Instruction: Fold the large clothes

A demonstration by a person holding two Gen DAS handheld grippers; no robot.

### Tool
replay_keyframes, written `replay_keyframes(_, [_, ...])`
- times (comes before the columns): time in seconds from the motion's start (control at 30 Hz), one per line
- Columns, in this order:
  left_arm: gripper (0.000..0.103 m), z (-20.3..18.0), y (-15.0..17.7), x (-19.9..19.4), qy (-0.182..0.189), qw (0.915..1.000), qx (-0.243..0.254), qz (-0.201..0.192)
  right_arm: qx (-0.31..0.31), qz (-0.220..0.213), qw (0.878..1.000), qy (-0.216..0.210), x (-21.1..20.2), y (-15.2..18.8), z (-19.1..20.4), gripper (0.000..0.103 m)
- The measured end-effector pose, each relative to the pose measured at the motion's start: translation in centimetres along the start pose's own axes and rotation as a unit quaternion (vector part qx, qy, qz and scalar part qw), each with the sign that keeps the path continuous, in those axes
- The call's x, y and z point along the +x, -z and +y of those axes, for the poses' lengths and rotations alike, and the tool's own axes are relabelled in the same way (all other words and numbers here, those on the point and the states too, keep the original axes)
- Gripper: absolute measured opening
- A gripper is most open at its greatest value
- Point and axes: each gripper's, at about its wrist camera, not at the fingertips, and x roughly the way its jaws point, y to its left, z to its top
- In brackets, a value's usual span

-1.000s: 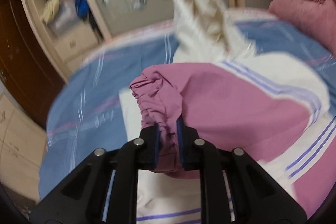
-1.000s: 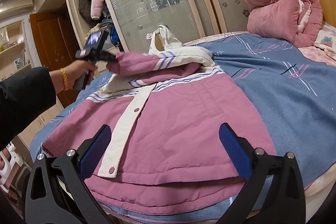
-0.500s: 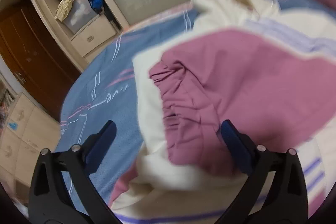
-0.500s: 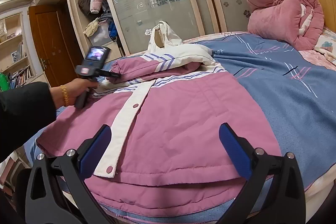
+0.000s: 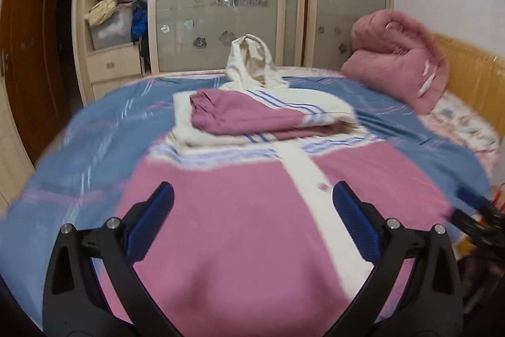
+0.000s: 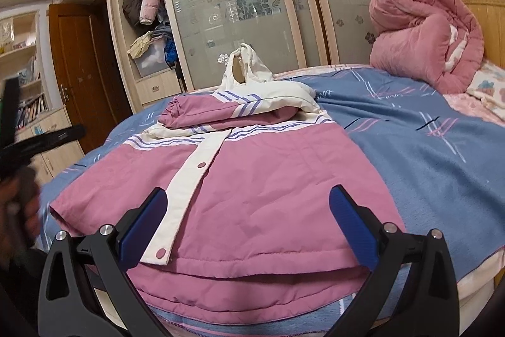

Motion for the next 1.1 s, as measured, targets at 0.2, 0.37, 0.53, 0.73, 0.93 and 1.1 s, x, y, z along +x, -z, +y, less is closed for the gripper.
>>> replay_keyframes(0.2, [0.101,-1.1,4.6,-1.2,-0.007,0.9994,-0.023,-0.024,-0.035,0.0,0.999,0.022,0.2,0.5,1.1,0.102])
replay_keyframes(0.37, [0.101,-1.6,5.6,0.6,-0.014,0.9998,-0.014,0.001,-0.044,-0.004,0.998,0.042,0.4,0.5,1.4,0.102])
replay_keyframes(0.53, [0.101,-1.7,5.6,0.3,-0.006,1.0,-0.003,-0.003,-0.038,-0.006,0.998,0.054,0.7,0.5,1.2,0.102])
replay_keyframes(0.73, [0.101,-1.4,5.6,0.0,-0.009,0.9999,-0.007,-0.004,-0.049,-0.004,0.997,0.054,1.0,0.7,1.8,0.102])
replay_keyframes(0.93, [0.101,-1.4,5.7,0.0,-0.009,0.9999,-0.007,-0.003,-0.047,-0.004,0.997,0.055,1.0,0.7,1.9,0.102])
replay_keyframes(1.1, [0.101,-1.4,5.8,0.0,-0.01,0.9999,-0.006,-0.001,-0.044,-0.004,0.997,0.056,0.9,0.7,1.8,0.102])
